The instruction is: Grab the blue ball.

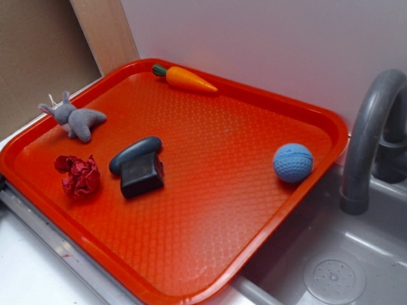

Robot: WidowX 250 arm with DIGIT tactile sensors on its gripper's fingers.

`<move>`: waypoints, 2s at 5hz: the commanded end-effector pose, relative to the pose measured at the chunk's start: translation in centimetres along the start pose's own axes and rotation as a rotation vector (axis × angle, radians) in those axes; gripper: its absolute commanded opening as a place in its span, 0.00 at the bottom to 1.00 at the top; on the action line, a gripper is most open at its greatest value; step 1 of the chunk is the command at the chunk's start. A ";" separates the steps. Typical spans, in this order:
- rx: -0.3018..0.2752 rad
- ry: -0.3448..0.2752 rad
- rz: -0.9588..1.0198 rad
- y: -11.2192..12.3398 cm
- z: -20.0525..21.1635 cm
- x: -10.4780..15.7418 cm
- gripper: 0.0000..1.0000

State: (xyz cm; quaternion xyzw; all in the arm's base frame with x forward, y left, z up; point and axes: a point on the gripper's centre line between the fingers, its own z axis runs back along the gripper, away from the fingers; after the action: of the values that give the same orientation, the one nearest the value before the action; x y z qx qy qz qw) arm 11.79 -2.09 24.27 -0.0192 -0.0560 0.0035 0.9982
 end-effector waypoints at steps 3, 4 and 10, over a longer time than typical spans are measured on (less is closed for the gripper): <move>-0.073 -0.178 -0.502 -6.0 -0.8 4.6 1.00; -0.159 -0.222 -0.742 -9.1 -1.2 5.0 1.00; -0.322 -0.005 -1.612 -26.6 -9.4 9.5 1.00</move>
State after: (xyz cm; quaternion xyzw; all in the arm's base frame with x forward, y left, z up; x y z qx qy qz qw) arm 24.51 -28.47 14.24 -0.1157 -0.0151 -0.7134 0.6910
